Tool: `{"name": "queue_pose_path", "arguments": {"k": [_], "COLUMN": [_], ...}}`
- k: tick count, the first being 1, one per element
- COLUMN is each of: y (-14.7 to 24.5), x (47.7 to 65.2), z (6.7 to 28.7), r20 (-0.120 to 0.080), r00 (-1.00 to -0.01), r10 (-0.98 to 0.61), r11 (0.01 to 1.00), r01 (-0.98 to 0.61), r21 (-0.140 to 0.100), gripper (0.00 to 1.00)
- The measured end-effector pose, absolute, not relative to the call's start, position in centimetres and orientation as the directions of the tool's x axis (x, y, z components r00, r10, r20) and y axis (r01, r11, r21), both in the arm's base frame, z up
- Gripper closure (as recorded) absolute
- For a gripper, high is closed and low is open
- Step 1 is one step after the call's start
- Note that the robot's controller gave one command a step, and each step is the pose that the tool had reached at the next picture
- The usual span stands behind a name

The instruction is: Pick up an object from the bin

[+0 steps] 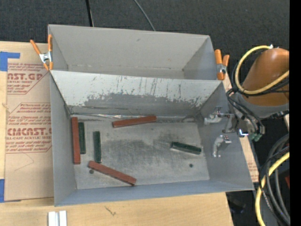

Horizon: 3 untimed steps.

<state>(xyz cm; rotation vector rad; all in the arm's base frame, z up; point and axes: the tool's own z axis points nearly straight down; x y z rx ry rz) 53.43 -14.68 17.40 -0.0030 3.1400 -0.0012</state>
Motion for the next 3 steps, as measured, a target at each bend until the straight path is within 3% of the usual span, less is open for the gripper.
{"name": "queue_pose_path", "arguments": {"k": [1, 2, 3], "y": [-14.7, -13.4, -13.4], "x": [53.4, 55.2, 55.2], "z": [17.4, 7.4, 7.4], "r20": [-0.002, -0.002, -0.002], "r00": [-1.0, -0.999, -0.999], "r10": [-0.002, 0.035, 0.035], "r11": [1.0, 0.999, 0.999], "r01": [-0.002, 0.035, 0.035], "r21": [-0.001, 0.0, 0.0], "gripper": [0.0, 1.0, 1.0]}}
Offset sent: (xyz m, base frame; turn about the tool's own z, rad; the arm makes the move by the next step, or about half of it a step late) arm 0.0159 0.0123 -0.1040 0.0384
